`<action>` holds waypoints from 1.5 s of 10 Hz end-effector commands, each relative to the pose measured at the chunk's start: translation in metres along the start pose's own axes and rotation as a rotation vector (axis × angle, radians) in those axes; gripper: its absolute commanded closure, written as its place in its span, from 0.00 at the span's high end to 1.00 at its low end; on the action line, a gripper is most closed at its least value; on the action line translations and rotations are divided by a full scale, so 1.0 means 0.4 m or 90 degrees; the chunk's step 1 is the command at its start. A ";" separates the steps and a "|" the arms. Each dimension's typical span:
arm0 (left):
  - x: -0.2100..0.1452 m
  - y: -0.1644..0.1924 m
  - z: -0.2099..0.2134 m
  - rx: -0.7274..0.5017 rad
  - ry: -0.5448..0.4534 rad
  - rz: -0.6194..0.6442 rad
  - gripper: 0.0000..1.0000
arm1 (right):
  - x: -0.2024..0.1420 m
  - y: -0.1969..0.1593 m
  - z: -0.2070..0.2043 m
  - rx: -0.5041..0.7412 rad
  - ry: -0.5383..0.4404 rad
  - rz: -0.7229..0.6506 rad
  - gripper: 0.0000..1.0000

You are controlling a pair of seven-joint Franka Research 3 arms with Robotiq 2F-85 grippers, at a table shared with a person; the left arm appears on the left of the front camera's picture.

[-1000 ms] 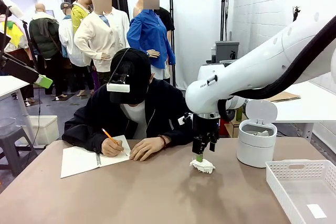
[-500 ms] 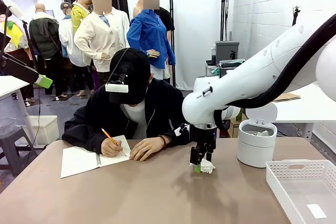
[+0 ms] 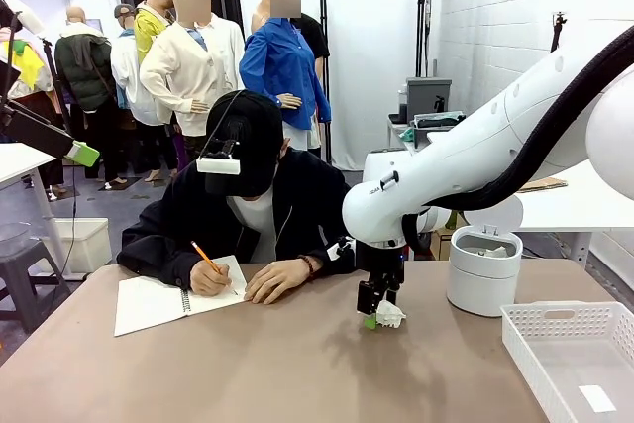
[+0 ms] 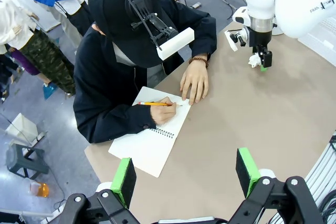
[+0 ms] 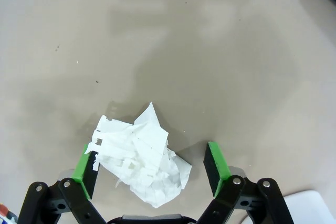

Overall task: Sort the paper based on its condition.
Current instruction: If a person hands you a paper, place it in the Organizing basket , and if it's crumpled, put it in the Trash can.

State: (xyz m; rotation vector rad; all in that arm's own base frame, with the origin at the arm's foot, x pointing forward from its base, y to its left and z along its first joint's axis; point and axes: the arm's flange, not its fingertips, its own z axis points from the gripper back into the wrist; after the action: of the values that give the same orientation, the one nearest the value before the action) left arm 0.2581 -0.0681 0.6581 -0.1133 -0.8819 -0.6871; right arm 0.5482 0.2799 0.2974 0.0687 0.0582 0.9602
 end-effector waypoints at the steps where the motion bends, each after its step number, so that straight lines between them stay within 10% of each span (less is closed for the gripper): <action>1: 0.000 0.002 0.001 0.001 0.000 0.001 1.00 | 0.000 -0.001 0.000 -0.001 0.000 0.000 1.00; 5: 0.000 0.002 0.001 0.001 0.000 0.001 1.00 | -0.002 -0.004 0.006 0.006 -0.009 -0.021 0.28; 10: 0.000 0.002 0.001 0.001 0.000 0.001 1.00 | -0.064 0.043 0.123 0.012 0.028 -0.085 0.28; 15: 0.000 0.002 0.001 0.001 0.000 0.001 1.00 | -0.210 0.091 0.412 -0.066 -0.074 -0.139 0.28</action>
State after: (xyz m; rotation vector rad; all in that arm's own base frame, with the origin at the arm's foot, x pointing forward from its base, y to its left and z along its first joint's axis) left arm 0.2582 -0.0680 0.6580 -0.1134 -0.8818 -0.6870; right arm 0.4947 0.2378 0.4654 0.0190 -0.0506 0.7689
